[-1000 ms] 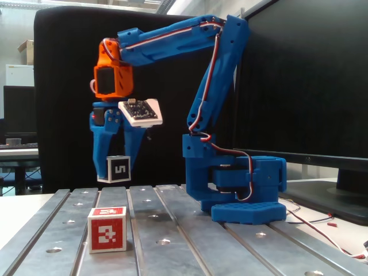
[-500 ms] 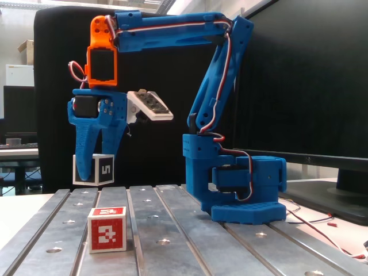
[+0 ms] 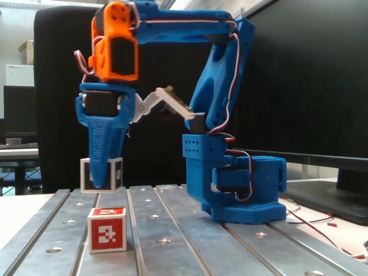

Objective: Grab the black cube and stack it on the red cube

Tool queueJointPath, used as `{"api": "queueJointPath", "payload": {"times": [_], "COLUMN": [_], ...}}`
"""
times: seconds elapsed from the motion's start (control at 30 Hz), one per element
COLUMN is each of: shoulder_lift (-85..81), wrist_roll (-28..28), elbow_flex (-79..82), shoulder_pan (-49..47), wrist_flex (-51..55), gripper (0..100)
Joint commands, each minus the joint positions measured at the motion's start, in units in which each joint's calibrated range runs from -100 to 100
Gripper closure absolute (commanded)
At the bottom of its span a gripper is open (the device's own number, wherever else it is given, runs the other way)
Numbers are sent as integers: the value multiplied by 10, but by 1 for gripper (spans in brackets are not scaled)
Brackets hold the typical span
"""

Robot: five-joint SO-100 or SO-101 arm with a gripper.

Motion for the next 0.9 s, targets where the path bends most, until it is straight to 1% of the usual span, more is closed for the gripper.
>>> {"api": "queueJointPath", "payload": {"times": [0.0,0.23,0.4,0.47,0.57,0.77,0.87], "shoulder_lift": [-6,-2,-2,-1,-1,-1,0], "wrist_roll": [2,3,3,4,22,39,40], "elbow_flex": [-24,-18,-15,-16,-16,-15,-15], "shoulder_pan": [-31,-80,-98,-100,-100,-93,-87], "wrist_flex": [-2,-3,-2,2,4,2,-4], "gripper": [82,82,82,82,82,82,82]}}
